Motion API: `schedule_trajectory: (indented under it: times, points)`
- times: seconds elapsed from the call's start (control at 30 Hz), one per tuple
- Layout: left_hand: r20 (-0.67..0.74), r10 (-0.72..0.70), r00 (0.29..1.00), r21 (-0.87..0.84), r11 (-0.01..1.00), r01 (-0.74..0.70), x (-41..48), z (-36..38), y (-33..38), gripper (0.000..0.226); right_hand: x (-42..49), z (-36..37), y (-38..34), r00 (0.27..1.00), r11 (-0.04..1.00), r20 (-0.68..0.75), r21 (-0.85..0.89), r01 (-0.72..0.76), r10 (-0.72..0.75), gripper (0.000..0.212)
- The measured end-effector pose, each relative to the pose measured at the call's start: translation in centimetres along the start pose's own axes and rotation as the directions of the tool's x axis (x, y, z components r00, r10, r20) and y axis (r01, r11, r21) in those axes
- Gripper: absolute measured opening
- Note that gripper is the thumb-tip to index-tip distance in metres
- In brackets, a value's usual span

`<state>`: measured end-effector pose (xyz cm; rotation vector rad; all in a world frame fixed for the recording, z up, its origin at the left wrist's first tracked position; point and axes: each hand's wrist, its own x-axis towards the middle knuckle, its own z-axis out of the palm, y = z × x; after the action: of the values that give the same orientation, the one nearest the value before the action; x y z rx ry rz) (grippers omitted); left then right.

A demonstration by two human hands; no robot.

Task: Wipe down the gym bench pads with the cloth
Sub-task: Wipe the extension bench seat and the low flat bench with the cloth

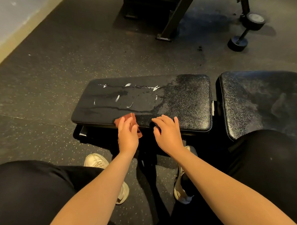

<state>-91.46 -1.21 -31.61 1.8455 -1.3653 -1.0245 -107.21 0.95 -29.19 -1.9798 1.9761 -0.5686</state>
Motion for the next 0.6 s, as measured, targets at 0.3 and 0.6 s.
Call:
schedule_trajectory:
  times: [0.3, 0.6]
  points:
    - [0.013, 0.052, 0.999, 0.104, 0.993, -0.054, 0.8, -1.0, -0.5, 0.036, -0.2, -0.2, 0.8, 1.0, 0.999, 0.0, 0.053, 0.012, -0.012, 0.034]
    - [0.123, 0.124, 0.985, 0.103, 0.985, -0.137, -1.1, 1.3, 2.0, 0.039, -0.4, -0.7, 0.7, 0.999, 0.999, 0.042, 0.034, 0.032, -0.033, 0.035]
